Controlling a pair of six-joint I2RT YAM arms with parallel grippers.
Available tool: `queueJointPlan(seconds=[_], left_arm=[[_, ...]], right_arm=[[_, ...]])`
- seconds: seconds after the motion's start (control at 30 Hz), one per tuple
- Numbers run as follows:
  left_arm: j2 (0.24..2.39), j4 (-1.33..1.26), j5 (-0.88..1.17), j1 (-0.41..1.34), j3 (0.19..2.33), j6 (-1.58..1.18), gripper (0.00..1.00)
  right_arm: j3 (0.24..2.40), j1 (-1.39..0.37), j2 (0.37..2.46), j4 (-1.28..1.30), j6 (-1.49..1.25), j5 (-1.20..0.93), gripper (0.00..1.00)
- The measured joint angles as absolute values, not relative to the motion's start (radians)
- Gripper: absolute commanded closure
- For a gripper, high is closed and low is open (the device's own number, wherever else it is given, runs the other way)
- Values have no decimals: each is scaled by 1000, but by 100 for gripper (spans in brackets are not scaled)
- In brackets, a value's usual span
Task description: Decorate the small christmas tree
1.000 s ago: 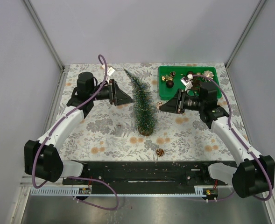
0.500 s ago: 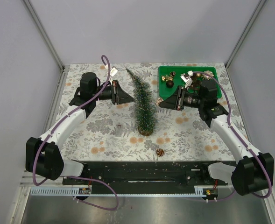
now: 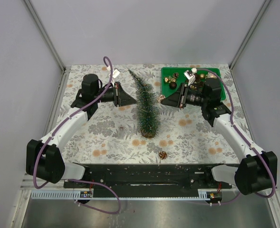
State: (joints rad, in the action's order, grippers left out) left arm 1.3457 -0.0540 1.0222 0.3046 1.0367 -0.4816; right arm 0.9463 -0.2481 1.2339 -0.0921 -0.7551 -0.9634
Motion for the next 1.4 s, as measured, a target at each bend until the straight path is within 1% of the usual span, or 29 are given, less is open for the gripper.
queueJointPlan(seconds=[0.33,0.73,1.1,1.4], left_arm=[[1343,-52,1023,305,1034,-470,100],[1336,-39,1025,305,1025,-463,100],[1323,-39,1031,305,1025,-459,100],[1323,-39,1038,305,1025,-459,100]], right_arm=[[942,-248,1232,-97,-744,-962,81],[888,-249,1210,-10,-674,-898,83],[884,-249,1224,-107,-704,-872,83],[889,-249,1247,-121,-705,-846,84]])
